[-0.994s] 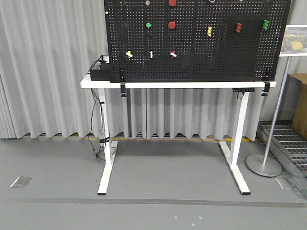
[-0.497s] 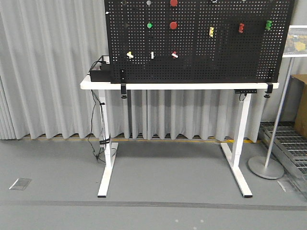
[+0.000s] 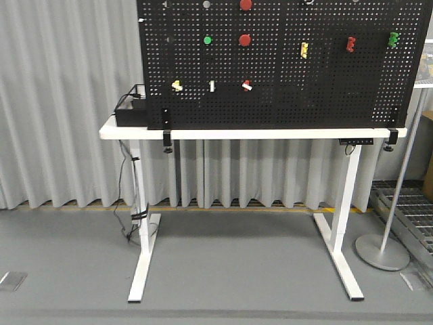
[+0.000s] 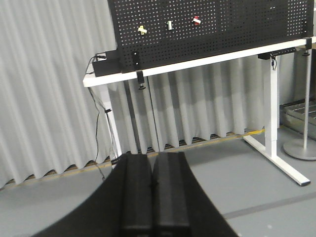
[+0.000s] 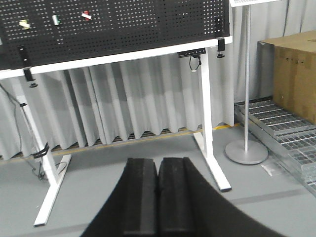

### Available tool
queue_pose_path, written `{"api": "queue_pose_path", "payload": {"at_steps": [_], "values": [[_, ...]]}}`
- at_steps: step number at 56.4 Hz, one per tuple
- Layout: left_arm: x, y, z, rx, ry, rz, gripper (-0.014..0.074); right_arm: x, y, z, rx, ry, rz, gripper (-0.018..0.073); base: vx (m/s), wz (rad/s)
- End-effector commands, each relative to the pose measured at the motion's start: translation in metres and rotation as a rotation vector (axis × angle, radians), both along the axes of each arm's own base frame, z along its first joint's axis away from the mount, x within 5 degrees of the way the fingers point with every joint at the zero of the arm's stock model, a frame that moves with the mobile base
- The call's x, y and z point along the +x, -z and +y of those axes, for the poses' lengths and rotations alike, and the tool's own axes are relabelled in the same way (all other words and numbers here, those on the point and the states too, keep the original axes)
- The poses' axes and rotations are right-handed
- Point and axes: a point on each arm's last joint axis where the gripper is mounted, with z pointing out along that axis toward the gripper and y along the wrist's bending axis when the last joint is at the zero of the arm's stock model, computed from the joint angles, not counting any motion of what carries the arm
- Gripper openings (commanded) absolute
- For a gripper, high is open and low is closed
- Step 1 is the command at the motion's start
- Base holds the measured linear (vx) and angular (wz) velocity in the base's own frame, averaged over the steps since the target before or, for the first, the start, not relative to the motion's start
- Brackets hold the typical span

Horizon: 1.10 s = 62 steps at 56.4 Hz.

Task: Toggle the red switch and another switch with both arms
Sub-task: 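Drive the base forward up to the black pegboard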

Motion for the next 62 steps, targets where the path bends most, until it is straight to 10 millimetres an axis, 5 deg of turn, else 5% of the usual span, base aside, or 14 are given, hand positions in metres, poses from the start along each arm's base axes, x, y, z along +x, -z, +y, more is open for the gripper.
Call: {"api": "queue_pose_path", "payload": {"at_steps": [1, 62], "values": [[-0.0007, -0.0012, 0.0009, -0.023, -0.008, -0.074, 0.0003, -0.0002, -0.0064, 0.0011, -0.012, -0.011, -0.087, -0.0006, 0.35, -0.11], [-0.0007, -0.0012, 0.0009, -0.023, -0.008, -0.074, 0.0003, -0.0002, -0.0064, 0.0011, -0.012, -0.011, -0.087, -0.0006, 0.44, -0.02]]}}
